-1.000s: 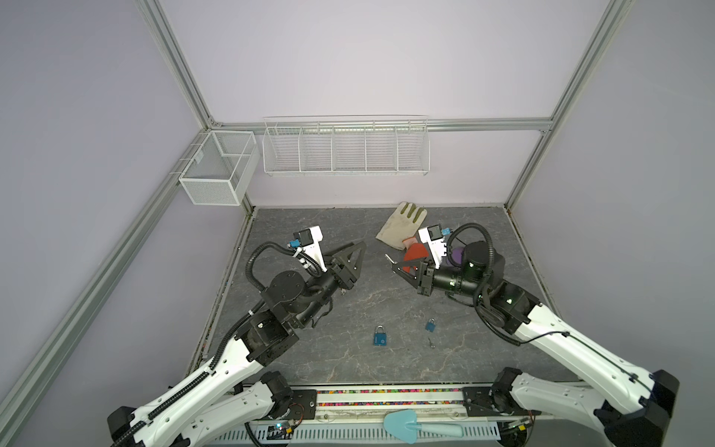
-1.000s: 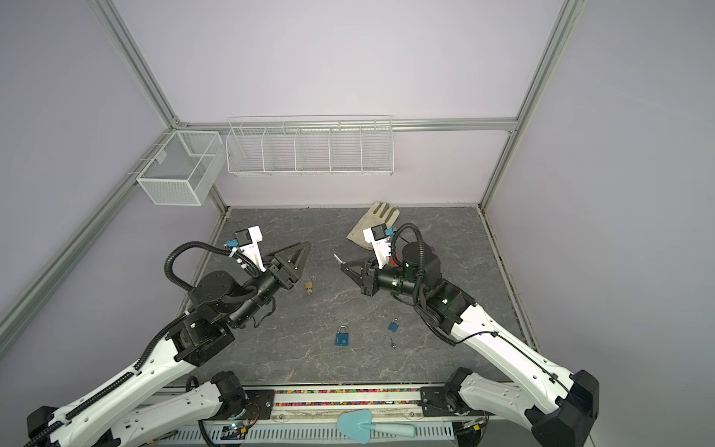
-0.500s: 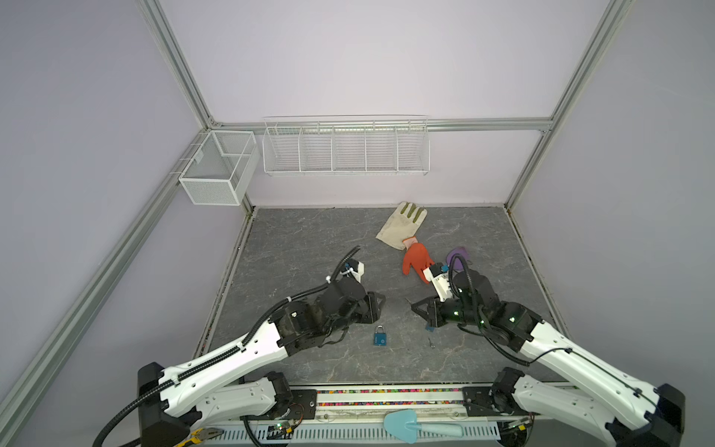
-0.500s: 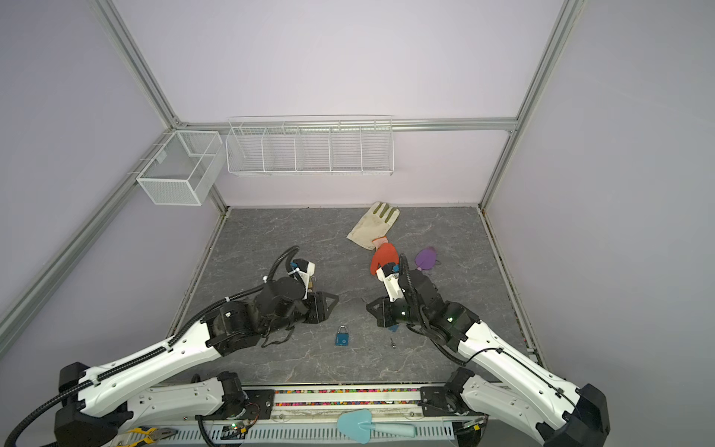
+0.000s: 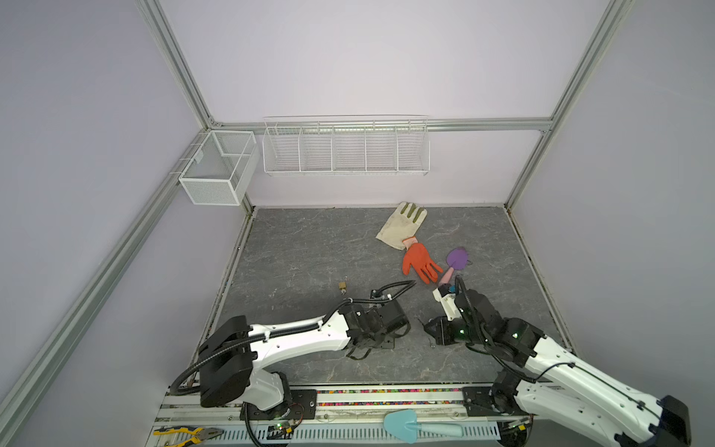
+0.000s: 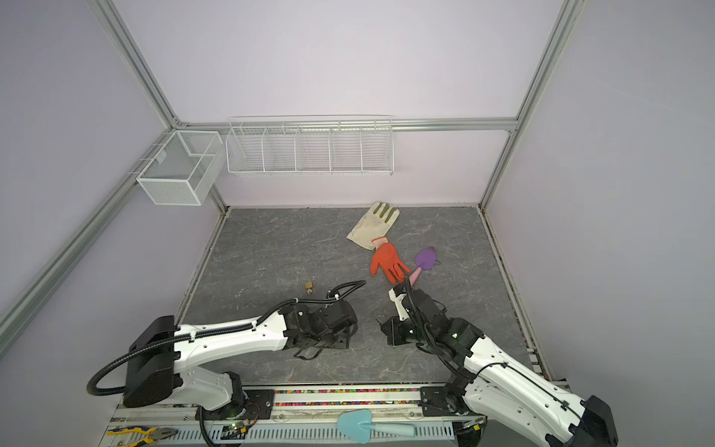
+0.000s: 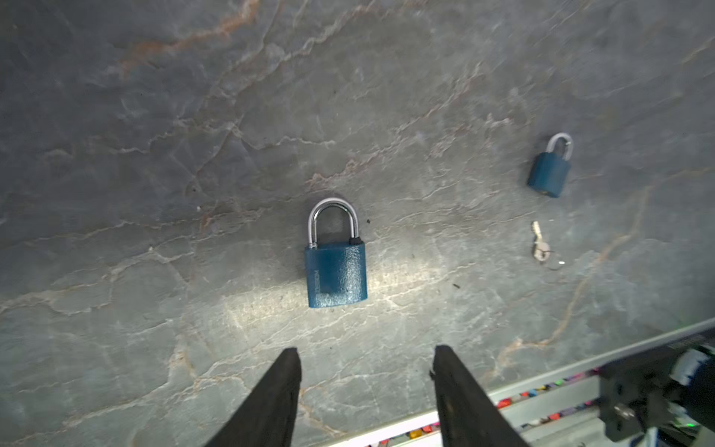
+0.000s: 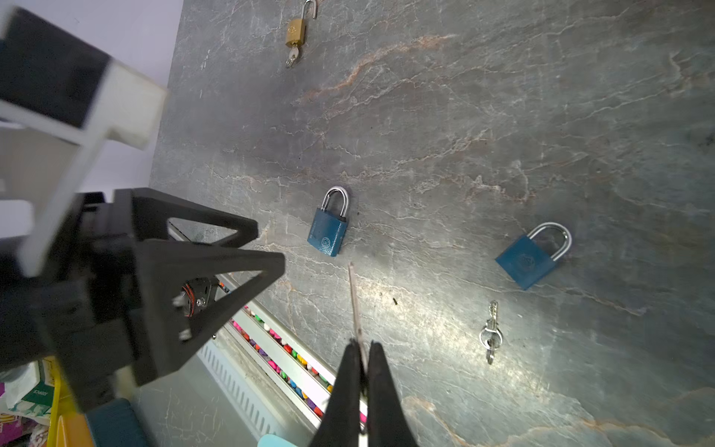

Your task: Unlock with the key

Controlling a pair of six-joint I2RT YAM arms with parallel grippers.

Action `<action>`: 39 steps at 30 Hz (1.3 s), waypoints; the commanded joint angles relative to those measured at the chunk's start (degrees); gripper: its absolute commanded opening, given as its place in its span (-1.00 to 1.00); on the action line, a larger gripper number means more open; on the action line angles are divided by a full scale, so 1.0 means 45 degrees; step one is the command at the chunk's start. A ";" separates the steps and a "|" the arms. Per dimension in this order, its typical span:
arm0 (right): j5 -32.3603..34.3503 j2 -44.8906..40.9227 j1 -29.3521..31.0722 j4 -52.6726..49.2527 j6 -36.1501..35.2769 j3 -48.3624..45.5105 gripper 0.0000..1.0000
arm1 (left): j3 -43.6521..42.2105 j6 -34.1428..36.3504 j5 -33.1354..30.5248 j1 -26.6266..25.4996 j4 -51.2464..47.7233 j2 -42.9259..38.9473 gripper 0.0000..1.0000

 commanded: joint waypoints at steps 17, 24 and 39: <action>0.1083 -0.0422 0.0082 -0.0351 -0.0203 -0.0144 -0.88 | 0.2445 -0.1778 -0.1346 0.0100 -0.2070 0.3791 0.10; 0.1160 -0.0474 0.0078 -0.0373 -0.0281 -0.0217 -0.87 | 0.1881 -0.2155 -0.1607 0.0294 -0.2043 0.3584 0.08; 0.0964 -0.0535 0.0077 -0.0163 -0.0064 -0.0299 -0.88 | 0.1309 -0.1502 -0.0548 0.0373 -0.0400 0.3817 -0.03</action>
